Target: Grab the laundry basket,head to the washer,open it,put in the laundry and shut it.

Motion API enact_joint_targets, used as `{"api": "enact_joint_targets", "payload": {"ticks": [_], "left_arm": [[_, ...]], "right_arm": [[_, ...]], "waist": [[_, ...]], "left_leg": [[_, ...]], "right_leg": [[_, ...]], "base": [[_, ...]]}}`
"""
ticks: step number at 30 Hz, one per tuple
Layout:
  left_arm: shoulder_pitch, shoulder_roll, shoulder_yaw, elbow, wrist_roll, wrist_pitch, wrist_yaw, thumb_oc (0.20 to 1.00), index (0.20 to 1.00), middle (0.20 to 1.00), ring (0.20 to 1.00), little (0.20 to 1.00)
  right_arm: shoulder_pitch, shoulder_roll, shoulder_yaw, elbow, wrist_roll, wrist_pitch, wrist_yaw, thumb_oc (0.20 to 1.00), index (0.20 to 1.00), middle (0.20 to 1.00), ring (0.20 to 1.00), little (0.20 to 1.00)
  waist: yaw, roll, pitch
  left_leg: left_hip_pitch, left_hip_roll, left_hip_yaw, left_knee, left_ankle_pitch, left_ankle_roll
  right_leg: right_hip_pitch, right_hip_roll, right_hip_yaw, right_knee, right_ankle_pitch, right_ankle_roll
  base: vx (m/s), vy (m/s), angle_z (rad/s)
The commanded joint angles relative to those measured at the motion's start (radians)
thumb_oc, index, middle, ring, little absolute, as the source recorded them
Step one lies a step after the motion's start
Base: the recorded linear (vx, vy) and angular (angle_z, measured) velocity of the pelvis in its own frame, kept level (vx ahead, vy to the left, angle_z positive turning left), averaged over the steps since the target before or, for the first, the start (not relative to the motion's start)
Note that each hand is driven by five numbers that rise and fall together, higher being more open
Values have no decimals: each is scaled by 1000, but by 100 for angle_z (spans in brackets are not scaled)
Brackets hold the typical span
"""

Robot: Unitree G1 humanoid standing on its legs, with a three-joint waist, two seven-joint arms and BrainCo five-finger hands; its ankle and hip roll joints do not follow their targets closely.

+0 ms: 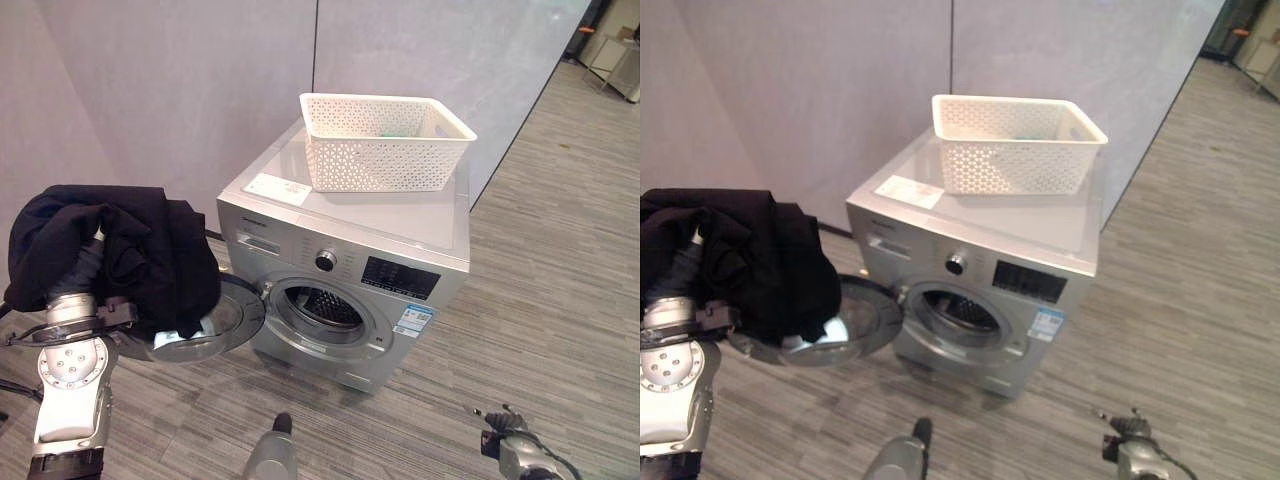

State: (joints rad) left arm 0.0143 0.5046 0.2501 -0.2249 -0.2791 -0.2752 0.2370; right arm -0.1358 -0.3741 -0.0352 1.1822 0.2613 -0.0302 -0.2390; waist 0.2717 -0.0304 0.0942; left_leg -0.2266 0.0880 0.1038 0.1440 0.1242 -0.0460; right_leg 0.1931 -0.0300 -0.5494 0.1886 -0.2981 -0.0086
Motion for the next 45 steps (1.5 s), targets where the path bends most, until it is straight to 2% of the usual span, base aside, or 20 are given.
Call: {"api": "enact_joint_targets", "payload": {"ticks": [1, 2, 3, 4, 5, 6, 9, 10, 12, 15, 16, 20, 26, 28, 34, 40, 43, 45], "left_arm": [[32, 1, -150, -77, -93, 15, -142, 200, 200, 200, 200, 200], [50, -3, -199, -73, -122, 32, -176, 200, 200, 200, 200, 200], [81, -22, -321, -24, -196, 73, -240, 200, 200, 200, 200, 200], [77, -22, -325, -18, -199, 70, -242, 200, 200, 200, 200, 200], [92, -29, -436, 42, -262, 116, -293, 200, 200, 200, 200, 200], [93, -35, -489, 84, -284, 134, -312, 200, 200, 200, 200, 200], [52, -71, -664, 253, -306, 170, -343, 200, 200, 200, 200, 200], [51, -71, -665, 255, -306, 169, -343, 200, 200, 200, 200, 200], [-5, -121, -773, 385, -298, 177, -317, 200, 200, 200, 200, 200], [-24, -130, -783, 404, -290, 172, -306, 200, 200, 200, 200, 200], [-86, -152, -786, 445, -275, 149, -258, 200, 200, 200, 200, 200], [-156, -175, -762, 479, -257, 115, -202, 200, 200, 200, 200, 200], [-300, -225, -719, 559, -258, 73, -97, 200, 200, 200, 200, 200], [-385, -267, -722, 622, -261, 54, -43, 200, 200, 200, 200, 200], [-542, -364, -722, 762, -311, 10, 53, 200, 200, 200, 200, 200], [-655, -398, -687, 846, -342, -22, 125, 200, 200, 200, 200, 200], [-744, -401, -619, 918, -367, -48, 192, 200, 200, 200, 200, 200], [-768, -395, -597, 932, -376, -54, 205, 200, 200, 200, 200, 200]], "right_arm": [[-67, -16, 31, -41, 11, -45, -12, 1000, 1000, 1000, 1000, 1000], [-69, -7, 33, -28, 19, -48, -10, 1000, 1000, 1000, 1000, 1000], [-79, 20, 44, 1, 38, -51, -6, 1000, 1000, 1000, 1000, 1000], [-78, 19, 42, 2, 39, -52, -5, 1000, 1000, 1000, 1000, 1000], [-87, 44, 61, 11, 57, -53, 1, 1000, 1000, 1000, 1000, 1000], [-84, 55, 70, 10, 65, -55, 7, 1000, 1000, 1000, 1000, 1000], [-68, 92, 117, -21, 85, -59, 14, 1000, 1000, 1000, 1000, 1000], [-67, 92, 116, -21, 85, -58, 14, 1000, 1000, 1000, 1000, 1000], [-62, 118, 177, -51, 84, -58, 11, 1000, 1000, 1000, 1000, 1000], [-61, 119, 183, -61, 89, -60, 9, 1000, 1000, 1000, 1000, 1000], [-66, 123, 204, -93, 103, -65, 1, 1000, 1000, 1000, 1000, 1000], [-72, 122, 223, -136, 100, -75, -13, 1000, 1000, 1000, 1000, 1000], [-105, 134, 250, -215, 112, -95, -43, 1000, 1000, 1000, 1000, 1000], [-124, 148, 277, -267, 108, -108, -66, 1000, 1000, 1000, 1000, 1000], [-181, 202, 337, -337, 142, -139, -102, 1000, 1000, 1000, 1000, 1000], [-215, 232, 383, -399, 168, -175, -130, 1000, 1000, 1000, 1000, 1000], [-229, 241, 408, -452, 166, -200, -148, 1000, 1000, 1000, 1000, 1000], [-230, 240, 409, -471, 165, -203, -154, 1000, 1000, 1000, 1000, 1000]], "waist": [[-45, 3, 12], [-50, 7, 14], [-64, 10, 21], [-63, 10, 20], [-78, 14, 34], [-85, 15, 40], [-121, 20, 70], [-121, 20, 70], [-163, 23, 118], [-172, 21, 130], [-193, 18, 165], [-210, 11, 190], [-223, -24, 212], [-231, -42, 221], [-246, -70, 258], [-259, -98, 293], [-277, -124, 315], [-283, -128, 319]], "left_leg": [[-104, 25, -6, 94, -50, -7], [-102, 25, -8, 89, -47, -6], [-100, 26, -5, 77, -41, -2], [-100, 26, -5, 76, -41, -1], [-100, 25, -3, 63, -37, 3], [-99, 25, -2, 57, -35, 5], [-109, 22, 5, 25, -25, 6], [-109, 22, 5, 25, -25, 6], [-144, 19, 25, 0, -16, 7], [-156, 18, 29, -2, -15, 7], [-194, 15, 36, 3, -13, 8], [-233, 14, 48, 7, -13, 7], [-298, 15, 70, -1, -10, 9], [-322, 16, 79, 1, -12, 8], [-368, 19, 88, 4, -12, 4], [-410, 28, 96, 10, -11, 1], [-445, 36, 98, 20, -17, 0], [-457, 39, 99, 24, -20, 1]], "right_leg": [[64, -53, 38, -40, -73, -16], [61, -53, 35, -34, -72, -16], [52, -54, 34, -25, -71, -15], [51, -54, 34, -24, -71, -15], [38, -57, 37, -16, -66, -12], [31, -59, 40, -10, -65, -12], [-7, -66, 49, -3, -59, -10], [-8, -66, 49, -2, -59, -10], [-89, -79, 62, 22, -55, -13], [-107, -81, 63, 26, -55, -13], [-161, -87, 66, 47, -54, -18], [-217, -95, 72, 64, -51, -21], [-306, -101, 83, 74, -34, -16], [-332, -102, 80, 76, -26, -12], [-382, -105, 75, 84, -9, -9], [-431, -102, 76, 93, 2, -7], [-477, -101, 77, 116, 9, -5], [-491, -102, 77, 125, 9, -4]], "base": [[-22, -4, 14], [-12, 0, 6], [3, 6, 5], [12, 8, 5], [0, 0, 0], [22, 9, -4], [37, 8, -9], [15, 24, -7], [-29, 42, -6], [-20, 19, -4], [-33, 29, -2], [-11, 26, -5], [9, 23, -14], [21, 25, -17], [1, 2, -1], [-1, 0, -6], [12, 11, -8], [13, 10, -9]]}}
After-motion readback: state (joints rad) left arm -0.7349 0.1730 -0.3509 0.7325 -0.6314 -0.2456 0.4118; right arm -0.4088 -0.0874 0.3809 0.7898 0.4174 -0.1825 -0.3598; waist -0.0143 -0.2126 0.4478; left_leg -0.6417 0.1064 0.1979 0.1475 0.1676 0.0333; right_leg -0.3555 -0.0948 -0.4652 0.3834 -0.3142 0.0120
